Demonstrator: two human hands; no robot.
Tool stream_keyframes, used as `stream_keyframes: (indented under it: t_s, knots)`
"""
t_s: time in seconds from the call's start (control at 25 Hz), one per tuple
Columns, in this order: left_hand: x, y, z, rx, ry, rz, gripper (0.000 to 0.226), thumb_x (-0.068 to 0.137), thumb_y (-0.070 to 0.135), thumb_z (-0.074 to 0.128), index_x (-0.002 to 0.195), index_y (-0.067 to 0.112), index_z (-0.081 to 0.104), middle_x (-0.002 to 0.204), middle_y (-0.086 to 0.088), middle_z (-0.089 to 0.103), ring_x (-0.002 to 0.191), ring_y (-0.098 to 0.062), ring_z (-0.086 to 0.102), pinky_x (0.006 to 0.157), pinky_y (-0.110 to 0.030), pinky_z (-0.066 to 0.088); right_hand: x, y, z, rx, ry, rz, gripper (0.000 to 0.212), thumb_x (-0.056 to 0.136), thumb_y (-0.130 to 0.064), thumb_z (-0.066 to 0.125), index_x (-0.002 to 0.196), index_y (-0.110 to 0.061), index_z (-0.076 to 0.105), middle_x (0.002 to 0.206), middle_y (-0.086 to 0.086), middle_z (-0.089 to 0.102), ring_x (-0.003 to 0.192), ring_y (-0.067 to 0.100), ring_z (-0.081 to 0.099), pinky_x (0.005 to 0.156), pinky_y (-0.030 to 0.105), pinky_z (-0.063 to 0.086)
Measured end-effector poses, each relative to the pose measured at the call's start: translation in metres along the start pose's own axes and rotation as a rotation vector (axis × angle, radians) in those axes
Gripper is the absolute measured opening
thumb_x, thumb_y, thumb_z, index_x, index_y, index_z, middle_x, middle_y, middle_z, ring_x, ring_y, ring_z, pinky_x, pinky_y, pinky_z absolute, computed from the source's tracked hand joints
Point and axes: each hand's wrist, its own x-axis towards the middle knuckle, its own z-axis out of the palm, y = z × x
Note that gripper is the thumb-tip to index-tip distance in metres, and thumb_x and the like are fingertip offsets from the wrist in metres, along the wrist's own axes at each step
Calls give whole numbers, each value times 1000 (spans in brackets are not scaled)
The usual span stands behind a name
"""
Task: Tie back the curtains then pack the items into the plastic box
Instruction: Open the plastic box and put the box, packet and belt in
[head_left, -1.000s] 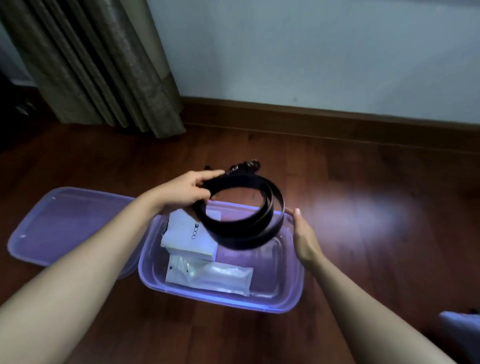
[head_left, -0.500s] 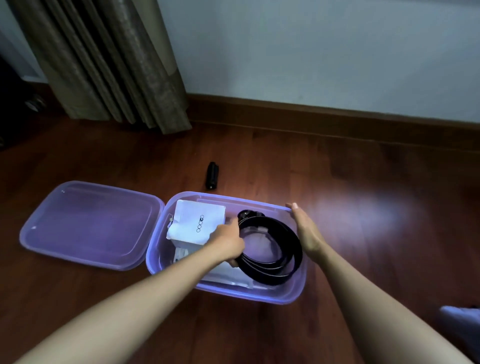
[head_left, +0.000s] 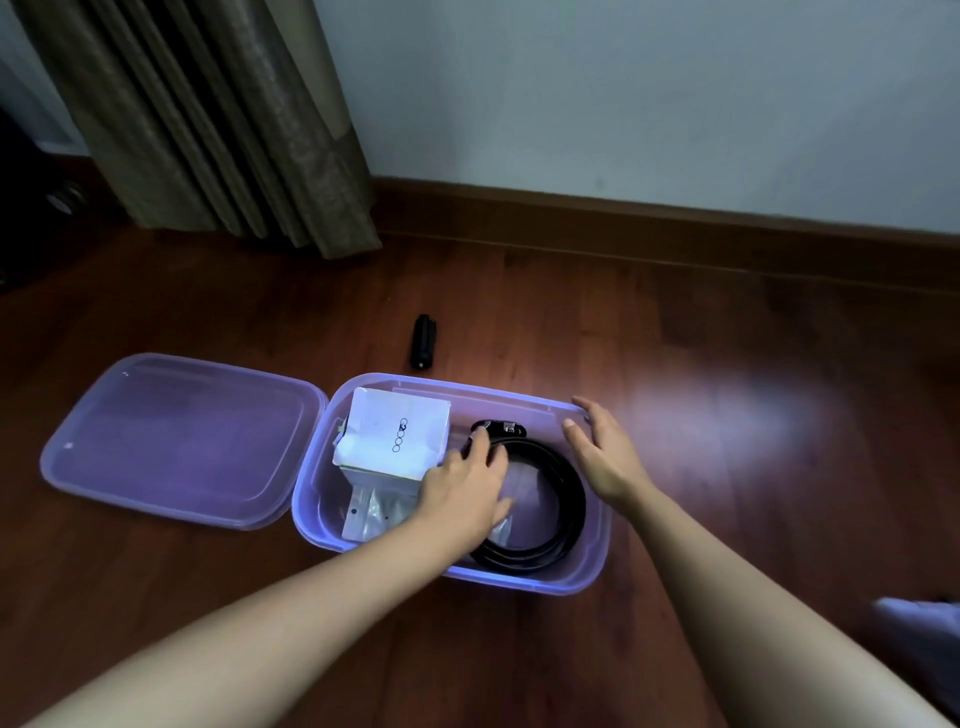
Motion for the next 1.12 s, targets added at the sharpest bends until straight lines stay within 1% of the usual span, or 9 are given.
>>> stream_keyframes:
  t_s: [0.08, 0.2, 0.32, 0.4, 0.48, 0.56, 0.68, 0.92, 1.12]
  knots:
    - [-8, -2, 7, 38, -35, 59, 60, 91, 46, 51, 139, 16, 35, 149, -12, 23, 122, -33, 42, 87, -40, 48, 0, 0, 0, -48, 9, -1, 50, 95, -29, 49, 141, -15, 37, 145, 8, 41, 130, 22, 43, 108, 34, 32]
    - [-3, -7, 11, 179, 28, -75, 71, 83, 29, 67, 139, -2, 38, 131, -33, 45, 97, -34, 63, 77, -33, 54, -2, -2, 1, -125, 18, -20, 52, 94, -28, 49, 142, -14, 34, 146, 7, 39, 131, 22, 41, 107, 32, 30]
    - [1, -6, 12, 205, -54, 16, 60, 89, -7, 41, 142, -15, 13, 136, -35, 38, 110, -36, 59, 91, -34, 49, -1, -1, 1, -193, 21, -26, 52, 94, -22, 47, 143, -11, 32, 148, 7, 37, 133, 23, 38, 107, 30, 29]
    - [2, -6, 4, 132, -46, 7, 53, 90, -8, 38, 140, -13, 22, 131, -28, 47, 112, -36, 59, 89, -37, 49, -2, -2, 2, -225, 30, -31, 51, 95, -20, 45, 143, -12, 31, 148, 7, 36, 132, 25, 39, 106, 33, 32]
    - [5, -11, -13, 26, 62, 4, 31, 93, 3, 40, 122, -7, 49, 113, -24, 62, 103, -38, 61, 82, -43, 49, -1, -2, 4, -280, 60, -43, 50, 96, -22, 42, 143, -11, 30, 148, 8, 35, 134, 26, 37, 107, 36, 33]
    - [22, -28, -38, -201, 278, -30, 23, 94, 11, 42, 99, -1, 60, 97, -23, 66, 93, -39, 63, 77, -43, 47, -2, -2, 6, -370, 89, -46, 54, 96, -29, 41, 145, -10, 27, 151, 8, 32, 138, 25, 31, 110, 37, 30]
    - [71, -75, -67, -292, 483, -194, 26, 92, 14, 45, 99, 1, 67, 99, -24, 68, 94, -40, 62, 77, -41, 45, -2, -2, 11, -495, 127, -66, 61, 95, -39, 32, 147, -8, 23, 154, 10, 27, 143, 25, 23, 117, 37, 20]
    - [139, -132, -48, -354, 63, -339, 38, 94, 21, 53, 133, 23, 55, 135, -19, 51, 115, -38, 55, 98, -33, 43, -1, 1, 16, -525, 149, -64, 69, 90, -44, 29, 147, -5, 22, 154, 12, 27, 144, 26, 20, 117, 38, 18]
    - [163, -122, -39, -296, -9, -309, 41, 92, 25, 58, 131, 16, 48, 132, -22, 48, 115, -40, 52, 94, -38, 43, -2, 0, 15, -469, 155, -74, 63, 96, -39, 37, 147, -5, 22, 154, 11, 28, 144, 24, 19, 116, 36, 18]
